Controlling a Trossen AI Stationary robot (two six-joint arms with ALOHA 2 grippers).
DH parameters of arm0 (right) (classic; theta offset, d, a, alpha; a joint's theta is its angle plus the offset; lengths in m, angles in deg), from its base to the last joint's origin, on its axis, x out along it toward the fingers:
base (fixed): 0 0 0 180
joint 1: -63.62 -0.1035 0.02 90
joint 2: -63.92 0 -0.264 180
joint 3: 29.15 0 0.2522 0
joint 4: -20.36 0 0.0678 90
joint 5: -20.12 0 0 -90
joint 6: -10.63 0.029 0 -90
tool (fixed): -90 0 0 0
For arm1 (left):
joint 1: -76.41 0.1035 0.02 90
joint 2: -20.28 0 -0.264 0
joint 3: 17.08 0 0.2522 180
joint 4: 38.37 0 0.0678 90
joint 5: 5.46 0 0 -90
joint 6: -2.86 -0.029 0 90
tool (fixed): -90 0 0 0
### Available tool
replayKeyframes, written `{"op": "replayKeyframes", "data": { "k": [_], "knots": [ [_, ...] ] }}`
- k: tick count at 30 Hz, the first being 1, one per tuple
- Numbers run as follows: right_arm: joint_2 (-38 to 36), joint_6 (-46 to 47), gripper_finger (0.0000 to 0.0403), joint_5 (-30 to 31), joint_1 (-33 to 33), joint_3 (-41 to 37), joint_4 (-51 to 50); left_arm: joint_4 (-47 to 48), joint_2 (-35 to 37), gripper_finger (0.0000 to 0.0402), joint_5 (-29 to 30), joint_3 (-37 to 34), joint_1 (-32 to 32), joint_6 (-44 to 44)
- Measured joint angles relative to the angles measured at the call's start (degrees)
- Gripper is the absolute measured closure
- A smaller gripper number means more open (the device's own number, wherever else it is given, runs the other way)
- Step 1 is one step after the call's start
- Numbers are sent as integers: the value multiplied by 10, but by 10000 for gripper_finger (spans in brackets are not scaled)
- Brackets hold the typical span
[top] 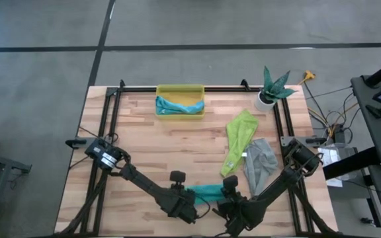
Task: Roll microfiber towels into tight, uniform cylinder then place into a basket
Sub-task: Roll the light blue towel
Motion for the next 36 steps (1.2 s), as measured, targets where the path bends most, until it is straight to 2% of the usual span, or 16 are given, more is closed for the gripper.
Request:
{"op": "replayKeyframes", "data": {
  "k": [4, 8, 13, 21, 25, 32, 34, 36],
  "knots": [
    [0, 4, 394, 9, 3, 0, -1, 6, -1, 401, 51, 7, -10, -1],
    [-2, 1, 394, 59, 4, 0, -1, 5, -7, 401, 80, 6, -20, -10],
    [-19, -8, 377, 51, 17, 0, 5, 8, -24, 401, 90, 9, -24, -10],
    [-42, -7, 287, -65, 43, -14, 50, 17, -34, 401, 127, 12, -35, -10],
    [-44, 2, 250, -78, 53, -25, 45, 16, -34, 401, 152, 18, -45, -10],
    [-103, 15, 216, -90, 71, -37, 81, 18, -34, 401, 171, 11, -55, -9],
    [-140, 20, 210, -125, 82, -60, 128, 18, -34, 401, 173, 11, -56, -10],
    [-178, 22, 205, -187, 96, -97, 198, 18, -34, 401, 175, 11, -56, -9]
  ]
}}
